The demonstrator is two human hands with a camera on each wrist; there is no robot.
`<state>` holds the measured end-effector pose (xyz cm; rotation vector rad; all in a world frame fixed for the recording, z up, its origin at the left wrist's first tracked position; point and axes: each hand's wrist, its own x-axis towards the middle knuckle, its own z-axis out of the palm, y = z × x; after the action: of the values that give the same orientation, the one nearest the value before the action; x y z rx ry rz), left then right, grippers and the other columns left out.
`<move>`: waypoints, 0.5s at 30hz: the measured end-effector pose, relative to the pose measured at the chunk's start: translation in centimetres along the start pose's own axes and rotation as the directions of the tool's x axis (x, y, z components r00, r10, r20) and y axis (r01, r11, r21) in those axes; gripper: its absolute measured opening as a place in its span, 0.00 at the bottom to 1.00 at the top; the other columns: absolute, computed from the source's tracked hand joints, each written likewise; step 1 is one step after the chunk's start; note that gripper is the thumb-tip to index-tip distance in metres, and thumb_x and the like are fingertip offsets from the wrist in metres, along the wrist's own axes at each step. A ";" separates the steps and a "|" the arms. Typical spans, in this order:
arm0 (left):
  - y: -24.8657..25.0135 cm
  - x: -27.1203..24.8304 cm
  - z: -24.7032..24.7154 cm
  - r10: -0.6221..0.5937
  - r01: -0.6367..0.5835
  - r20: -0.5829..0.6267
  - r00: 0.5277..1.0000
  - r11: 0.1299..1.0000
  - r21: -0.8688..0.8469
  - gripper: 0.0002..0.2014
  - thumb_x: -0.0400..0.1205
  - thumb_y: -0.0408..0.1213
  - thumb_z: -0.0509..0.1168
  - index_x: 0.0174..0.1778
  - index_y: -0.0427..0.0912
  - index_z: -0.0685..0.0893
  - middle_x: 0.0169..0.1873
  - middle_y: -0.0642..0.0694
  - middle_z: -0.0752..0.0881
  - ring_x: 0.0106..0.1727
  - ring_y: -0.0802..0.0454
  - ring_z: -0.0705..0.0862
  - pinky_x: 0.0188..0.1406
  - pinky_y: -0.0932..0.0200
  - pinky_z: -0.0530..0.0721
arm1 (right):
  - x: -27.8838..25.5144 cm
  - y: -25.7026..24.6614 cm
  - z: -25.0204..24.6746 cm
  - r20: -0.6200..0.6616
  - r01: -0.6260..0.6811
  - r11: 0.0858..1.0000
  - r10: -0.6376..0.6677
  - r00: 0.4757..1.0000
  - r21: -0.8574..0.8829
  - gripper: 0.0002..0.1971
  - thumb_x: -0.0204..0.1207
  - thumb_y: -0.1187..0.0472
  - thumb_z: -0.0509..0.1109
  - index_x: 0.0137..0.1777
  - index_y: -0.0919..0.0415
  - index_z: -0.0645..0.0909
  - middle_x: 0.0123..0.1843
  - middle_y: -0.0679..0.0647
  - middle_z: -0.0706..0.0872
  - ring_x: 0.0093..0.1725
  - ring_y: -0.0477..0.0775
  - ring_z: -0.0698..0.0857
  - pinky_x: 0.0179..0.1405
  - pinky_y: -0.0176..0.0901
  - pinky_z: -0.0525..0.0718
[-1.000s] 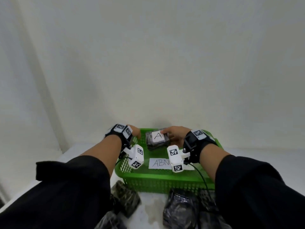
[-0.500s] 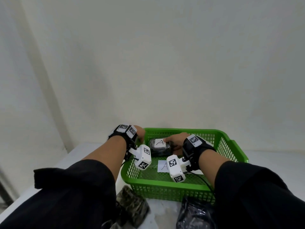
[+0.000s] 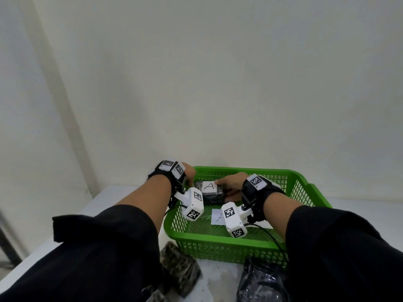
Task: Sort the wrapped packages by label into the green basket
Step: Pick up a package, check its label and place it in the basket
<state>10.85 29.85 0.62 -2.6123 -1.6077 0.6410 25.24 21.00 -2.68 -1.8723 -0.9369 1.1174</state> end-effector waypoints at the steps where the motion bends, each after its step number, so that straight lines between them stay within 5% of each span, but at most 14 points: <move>1: 0.0 0.0 0.0 0.002 -0.003 -0.006 1.000 1.000 -0.030 0.13 0.88 0.38 0.64 0.39 0.36 0.77 0.29 0.47 0.72 0.41 0.44 0.76 0.33 0.59 0.72 | -0.2 -0.1 -0.1 0.005 0.000 1.000 0.000 1.000 -0.004 0.14 0.84 0.62 0.75 0.38 0.67 0.82 0.33 0.57 0.84 0.20 0.51 0.84 0.10 0.39 0.81; 4: 0.2 -0.8 -0.3 0.002 -0.002 0.004 1.000 0.993 -0.122 0.12 0.89 0.38 0.62 0.56 0.29 0.81 0.48 0.34 0.85 0.53 0.39 0.82 0.50 0.53 0.79 | -1.1 -0.7 -0.7 -0.017 0.032 0.998 -0.033 0.999 -0.059 0.10 0.84 0.60 0.76 0.53 0.68 0.82 0.38 0.59 0.85 0.30 0.57 0.86 0.20 0.43 0.87; 6: 0.1 -1.2 -0.4 -0.042 0.033 -0.033 0.999 0.974 -0.222 0.19 0.90 0.37 0.60 0.73 0.29 0.79 0.73 0.34 0.80 0.73 0.39 0.79 0.68 0.52 0.76 | -1.2 -1.3 -1.3 -0.055 0.088 0.965 -0.105 0.993 -0.247 0.17 0.83 0.53 0.76 0.59 0.68 0.81 0.48 0.62 0.88 0.43 0.60 0.86 0.41 0.49 0.88; 7: 0.1 -1.7 -0.7 -0.066 0.047 -0.053 0.996 0.956 -0.288 0.20 0.90 0.36 0.59 0.77 0.31 0.77 0.77 0.36 0.77 0.77 0.40 0.76 0.72 0.53 0.74 | -1.4 -1.8 -1.6 -0.071 0.117 0.939 -0.147 0.987 -0.323 0.21 0.83 0.50 0.76 0.63 0.69 0.83 0.54 0.64 0.89 0.48 0.61 0.85 0.50 0.51 0.86; 10: -0.6 -3.1 -1.5 -0.075 0.033 -0.100 0.992 0.930 -0.365 0.21 0.90 0.34 0.60 0.78 0.31 0.74 0.76 0.36 0.78 0.74 0.40 0.80 0.68 0.53 0.78 | -2.5 -3.6 -2.2 -0.074 0.206 0.881 -0.262 0.962 -0.426 0.23 0.81 0.48 0.76 0.62 0.69 0.84 0.62 0.65 0.90 0.52 0.64 0.87 0.58 0.55 0.88; 13: -2.0 -5.0 -2.8 -0.143 0.039 -0.147 0.979 0.833 -0.552 0.21 0.87 0.38 0.65 0.73 0.30 0.78 0.66 0.36 0.84 0.54 0.41 0.86 0.51 0.50 0.86 | -5.1 -5.6 -2.8 -0.057 0.277 0.781 -0.370 0.927 -0.559 0.28 0.80 0.42 0.75 0.66 0.67 0.83 0.66 0.64 0.87 0.62 0.65 0.87 0.57 0.47 0.82; 15: -3.0 -6.2 -3.8 -0.207 0.051 -0.209 0.956 0.815 -0.577 0.23 0.83 0.45 0.69 0.70 0.34 0.81 0.67 0.38 0.85 0.61 0.40 0.86 0.62 0.49 0.86 | -7.2 -6.3 -2.9 -0.034 0.336 0.730 -0.441 0.897 -0.595 0.36 0.81 0.41 0.73 0.79 0.67 0.74 0.77 0.63 0.82 0.74 0.65 0.81 0.65 0.48 0.78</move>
<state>7.19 26.74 6.78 -2.7378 -2.1106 -0.2439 24.03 16.97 6.43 -2.0462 -1.6104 0.4130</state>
